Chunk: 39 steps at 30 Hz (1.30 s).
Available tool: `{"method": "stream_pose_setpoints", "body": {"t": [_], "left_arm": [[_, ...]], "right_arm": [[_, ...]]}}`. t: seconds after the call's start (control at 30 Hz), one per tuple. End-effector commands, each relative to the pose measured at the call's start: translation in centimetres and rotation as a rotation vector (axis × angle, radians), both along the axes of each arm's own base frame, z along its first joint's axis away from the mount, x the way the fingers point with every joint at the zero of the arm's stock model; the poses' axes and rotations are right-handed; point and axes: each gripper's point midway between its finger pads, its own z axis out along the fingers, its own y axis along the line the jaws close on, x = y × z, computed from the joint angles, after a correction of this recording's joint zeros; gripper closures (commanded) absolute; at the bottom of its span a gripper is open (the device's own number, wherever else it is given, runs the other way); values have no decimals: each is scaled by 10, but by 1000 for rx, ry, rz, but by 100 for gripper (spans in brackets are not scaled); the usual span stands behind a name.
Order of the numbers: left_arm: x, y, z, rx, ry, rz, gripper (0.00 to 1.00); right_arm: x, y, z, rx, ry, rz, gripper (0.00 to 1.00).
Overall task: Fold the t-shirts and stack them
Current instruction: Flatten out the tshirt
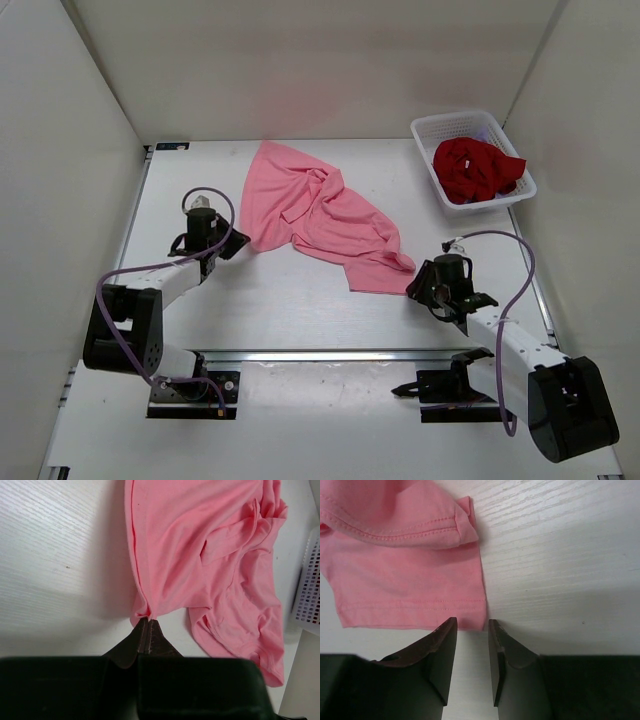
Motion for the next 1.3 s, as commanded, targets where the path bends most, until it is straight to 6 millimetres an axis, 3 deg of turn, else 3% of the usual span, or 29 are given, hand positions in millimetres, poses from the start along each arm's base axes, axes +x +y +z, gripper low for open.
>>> {"method": "stream_pose_setpoints", "body": {"t": [0.0,0.13,0.33,0.4,0.47,0.57,0.63,0.67,0.7,0.73,0.77,0.8,0.87,0.9,0.93,0.97,1.0,1.07,1.1,1.17,1.2,1.27], "left_arm": [[4,-5,24,-20,-81,-16,100],[3,-9,23,-9,-83,-29,100],[3,-7,24,-16,-86,-20,100],[4,-8,23,-18,-82,-21,100],[3,-11,25,-13,-89,-35,100],[6,-19,33,-21,-103,-54,100],[11,-25,46,-7,-134,-86,100],[9,-30,47,-2,-123,-109,100],[14,-38,61,1,-142,-151,100],[22,-46,80,2,-176,-196,100],[21,-45,80,10,-148,-219,100],[29,-46,108,12,-173,-261,100],[49,-31,174,2,-271,-272,100],[52,-13,196,-12,-309,-249,100],[57,-3,229,-23,-370,-234,100],[61,20,262,-7,-428,-182,100],[60,34,279,-1,-449,-150,100],[59,46,334,9,-549,-135,100],[58,46,338,-12,-541,-150,100],[54,51,378,-50,-607,-157,100],[50,54,387,-69,-631,-170,100],[45,59,409,-126,-673,-182,100]], "right_arm": [[-16,-4,-15,-14,74,-9,72],[-14,-6,-18,-10,91,-13,76],[-7,-4,-17,-17,77,5,76],[-8,-2,-20,4,83,5,79],[-7,-2,-20,4,85,9,88],[-1,-1,-12,-25,73,26,100],[10,0,8,-51,10,37,100],[20,0,25,-65,-32,29,100],[21,0,36,-69,-52,42,100],[34,2,69,-78,-132,45,100],[33,-4,76,-121,-137,39,99],[43,-6,113,-136,-211,21,99],[57,-16,192,-200,-359,-5,99],[56,-25,209,-250,-380,-22,100],[60,-26,247,-249,-451,-39,100],[60,-31,284,-263,-518,-55,100],[59,-32,301,-281,-536,-61,100],[64,-31,367,-309,-644,-77,100],[61,-29,383,-347,-670,-70,100],[65,-23,439,-374,-749,-82,99],[66,-19,452,-394,-766,-70,100],[69,-11,505,-357,-869,-57,100]]}}
